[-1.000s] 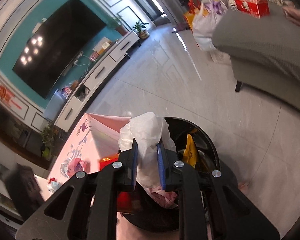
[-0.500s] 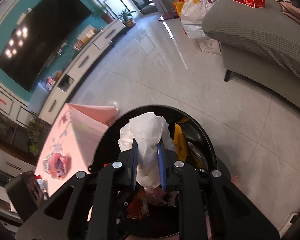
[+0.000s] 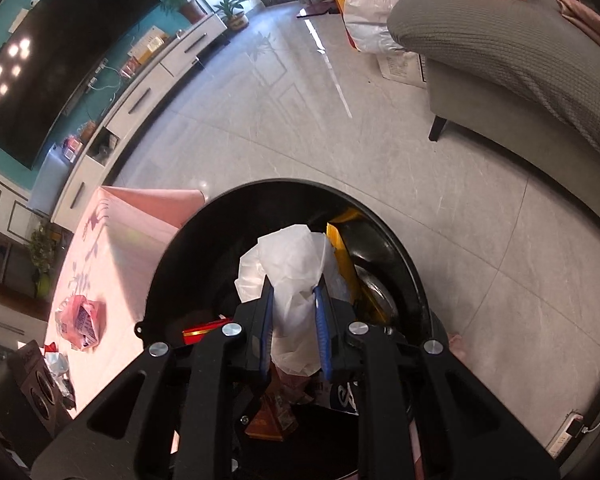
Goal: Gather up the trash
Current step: 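Carry the box and clear bag over the black bin and release both, then return both open tools over the table toward the remaining bags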
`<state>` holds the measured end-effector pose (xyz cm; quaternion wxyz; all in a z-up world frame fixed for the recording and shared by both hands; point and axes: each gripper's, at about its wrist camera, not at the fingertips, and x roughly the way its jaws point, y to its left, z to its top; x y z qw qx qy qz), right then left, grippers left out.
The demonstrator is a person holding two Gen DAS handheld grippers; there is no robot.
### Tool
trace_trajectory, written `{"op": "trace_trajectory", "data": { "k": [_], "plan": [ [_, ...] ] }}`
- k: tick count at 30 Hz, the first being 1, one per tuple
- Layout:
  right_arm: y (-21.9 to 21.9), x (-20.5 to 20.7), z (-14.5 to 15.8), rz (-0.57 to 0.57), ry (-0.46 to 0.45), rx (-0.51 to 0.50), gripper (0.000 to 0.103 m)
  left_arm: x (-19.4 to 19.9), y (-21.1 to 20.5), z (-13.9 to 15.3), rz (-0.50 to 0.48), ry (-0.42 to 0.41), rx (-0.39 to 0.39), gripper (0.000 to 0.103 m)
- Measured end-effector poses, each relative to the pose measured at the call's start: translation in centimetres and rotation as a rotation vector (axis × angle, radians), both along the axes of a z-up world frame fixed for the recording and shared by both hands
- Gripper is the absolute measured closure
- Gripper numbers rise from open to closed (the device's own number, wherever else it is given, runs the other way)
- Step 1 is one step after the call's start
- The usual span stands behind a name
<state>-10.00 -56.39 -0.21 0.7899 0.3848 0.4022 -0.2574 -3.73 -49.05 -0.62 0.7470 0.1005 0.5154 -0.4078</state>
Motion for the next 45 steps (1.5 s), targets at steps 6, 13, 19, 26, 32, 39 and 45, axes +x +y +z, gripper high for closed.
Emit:
{"op": "trace_trajectory", "data": {
  "k": [6,13,19,26,32,39,45],
  "plan": [
    [0.3,0.2,-0.2,0.002,0.04,-0.019,0.082,0.0,-0.5,0.0,-0.002,-0.018,0.015,0.045],
    [0.7,0.0,0.8,-0.006,0.038,-0.06,0.042,-0.3,0.0,1.0,0.01,-0.043,-0.009,0.02],
    [1.9,-0.8,3.3,-0.027,-0.046,-0.112,0.025,-0.4,2.7,5.1,0.043,-0.17,-0.044,0.004],
    [4.6,-0.7,6.5,-0.032,-0.139,-0.214,0.015,2.8,9.9,9.9,0.191,-0.285,-0.089,0.003],
    [7.8,1.0,8.1,0.044,-0.236,-0.262,0.008,8.1,21.7,11.1,0.499,-0.332,-0.065,0.003],
    [12.5,4.7,8.1,0.181,-0.258,-0.293,0.003,11.3,36.9,10.0,0.89,-0.339,-0.093,0.003],
    [16.7,8.9,6.3,0.348,-0.212,-0.321,0.003,12.8,42.4,7.4,1.013,-0.243,-0.094,0.003]
  ]
}}
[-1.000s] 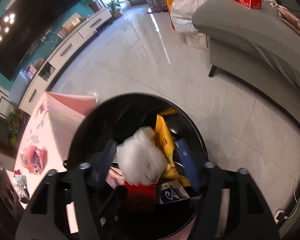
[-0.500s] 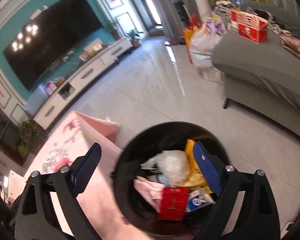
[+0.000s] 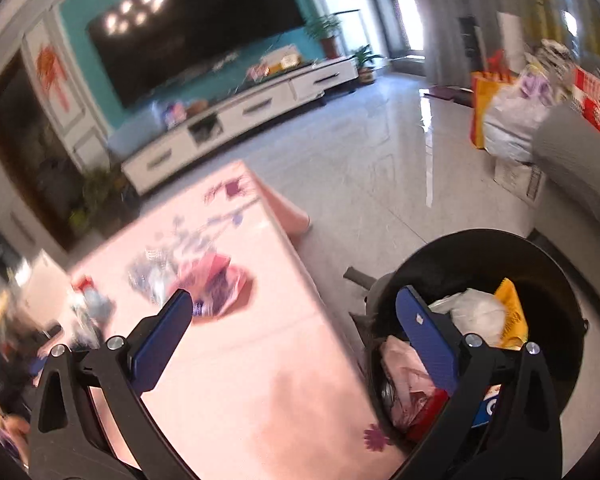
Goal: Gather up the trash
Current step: 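Return both open tools over the table toward the remaining bags, then grasp the pink printed bag with the right tool while the left tool grasps the black bag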
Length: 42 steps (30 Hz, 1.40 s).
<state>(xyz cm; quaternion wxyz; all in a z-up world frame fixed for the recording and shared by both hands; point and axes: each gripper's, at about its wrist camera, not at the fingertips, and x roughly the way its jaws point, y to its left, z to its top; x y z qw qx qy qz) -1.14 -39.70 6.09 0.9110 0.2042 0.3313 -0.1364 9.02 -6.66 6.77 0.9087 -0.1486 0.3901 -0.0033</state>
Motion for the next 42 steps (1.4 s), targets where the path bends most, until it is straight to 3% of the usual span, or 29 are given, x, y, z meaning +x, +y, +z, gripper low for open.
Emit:
{"op": "trace_trajectory", "data": {
  "k": [3,6,12,15,21,24,32,34,39,42],
  "plan": [
    [2.2,1.7,-0.2,0.046,0.031,-0.07,0.003,0.1,0.5,-0.6,0.013,0.025,-0.002,0.003],
    [4.3,3.8,0.2,0.095,0.034,-0.092,0.003,0.1,0.6,-0.9,0.009,-0.001,0.019,0.003],
    [6.9,10.5,1.1,0.124,0.156,-0.087,0.003,1.5,0.6,-3.0,-0.024,0.053,-0.013,0.003],
    [7.2,12.5,1.5,0.11,0.135,-0.024,0.003,2.0,0.6,-3.7,-0.032,0.074,-0.028,0.003],
    [6.3,12.4,-2.5,0.016,0.022,0.11,0.003,2.5,1.0,-4.8,-0.031,0.087,-0.089,0.004],
    [6.4,13.0,-4.3,0.015,0.117,0.057,0.004,2.8,1.2,-5.2,-0.035,0.1,-0.118,0.004],
    [6.3,13.2,-5.3,0.023,0.086,0.071,0.004,2.6,1.1,-5.4,-0.038,0.087,-0.151,0.006],
    [6.5,13.6,-6.0,0.017,0.116,0.037,0.004,2.7,1.2,-5.5,-0.035,0.075,-0.162,0.01],
    [6.8,14.2,-7.5,0.022,0.165,0.023,0.019,2.7,1.4,-5.5,-0.017,0.069,-0.157,0.024],
    [7.5,14.4,-7.6,0.037,0.18,-0.017,0.027,2.7,1.4,-5.5,-0.016,0.067,-0.145,0.037]
  ]
}}
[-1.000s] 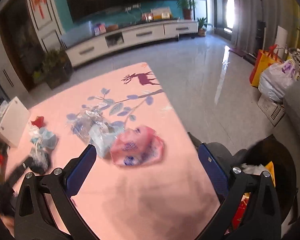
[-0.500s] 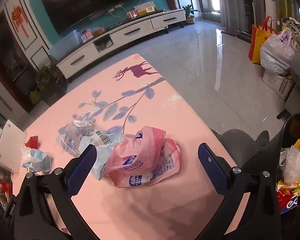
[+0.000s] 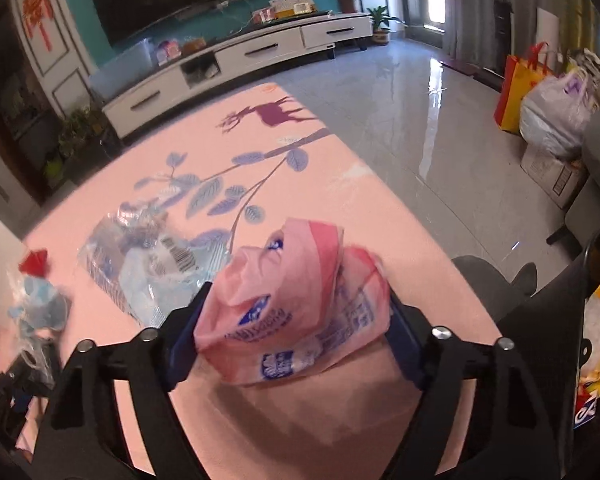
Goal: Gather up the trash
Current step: 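Grasp the pink printed bag with the right tool while the left tool grasps the black bag, then lift both held bags off the table and carry them toward the black bin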
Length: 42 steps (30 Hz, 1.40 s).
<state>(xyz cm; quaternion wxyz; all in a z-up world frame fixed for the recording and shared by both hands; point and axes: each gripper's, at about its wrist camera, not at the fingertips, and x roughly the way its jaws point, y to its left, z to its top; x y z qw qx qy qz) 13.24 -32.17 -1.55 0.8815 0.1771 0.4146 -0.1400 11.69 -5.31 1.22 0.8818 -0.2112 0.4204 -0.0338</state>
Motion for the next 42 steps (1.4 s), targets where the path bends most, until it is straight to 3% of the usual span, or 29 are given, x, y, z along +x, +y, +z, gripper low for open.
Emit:
{"op": "trace_trajectory", "data": {
  "k": [2,7,10,22,27,31,42],
  "plan": [
    [0.4,0.0,0.0,0.006,0.0,-0.013,0.033,0.0,-0.1,-0.1,-0.021,0.003,-0.027,0.05],
    [0.5,-0.2,0.4,0.011,0.005,-0.014,0.037,-0.1,-0.2,-0.2,-0.03,0.01,-0.047,0.056],
    [0.5,-0.5,0.8,0.008,-0.003,-0.007,0.037,-0.4,0.4,0.1,-0.023,0.01,-0.086,0.057],
    [0.9,-2.1,3.9,0.015,-0.092,-0.016,0.037,-2.6,1.6,3.4,0.041,-0.112,-0.104,0.056],
    [1.2,-2.3,4.5,0.029,-0.107,-0.009,0.037,-3.2,0.9,4.3,0.031,-0.162,-0.071,0.056],
    [1.4,-2.3,4.6,0.039,-0.111,0.006,0.037,-3.3,0.4,4.4,0.01,-0.158,-0.081,0.056],
    [2.1,-2.7,5.3,0.058,-0.13,-0.004,0.037,-3.2,-1.1,4.9,-0.025,-0.177,-0.006,0.056]
  ]
}}
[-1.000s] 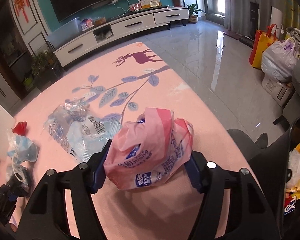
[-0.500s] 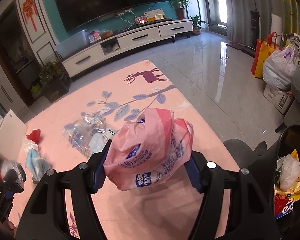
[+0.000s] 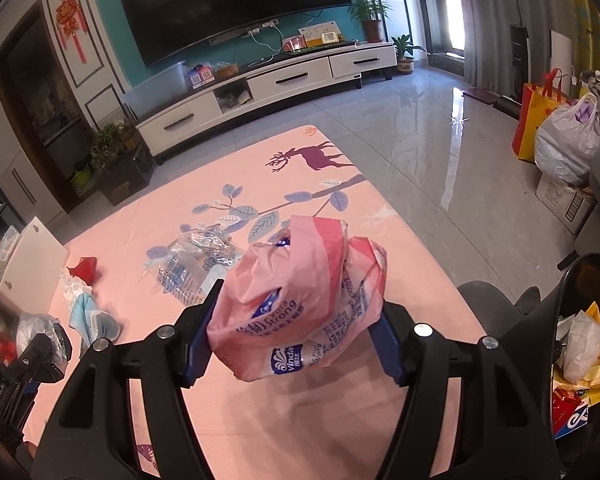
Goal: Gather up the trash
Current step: 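Lift both held bags off the table and carry them toward the black bin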
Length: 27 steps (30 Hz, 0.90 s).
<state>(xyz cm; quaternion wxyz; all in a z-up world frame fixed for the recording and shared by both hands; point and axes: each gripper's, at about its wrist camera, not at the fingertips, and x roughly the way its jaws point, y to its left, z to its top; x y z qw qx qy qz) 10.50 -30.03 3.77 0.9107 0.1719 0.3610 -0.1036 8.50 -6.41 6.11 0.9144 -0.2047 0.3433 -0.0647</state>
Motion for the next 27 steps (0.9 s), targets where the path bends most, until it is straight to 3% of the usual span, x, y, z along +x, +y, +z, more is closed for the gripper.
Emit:
{"op": "trace_trajectory", "data": {
  "k": [27],
  "plan": [
    [1.5,0.1,-0.1,0.032,0.008,-0.037,0.037,-0.2,-2.5,0.2,-0.11,-0.035,0.044,0.055]
  ]
}}
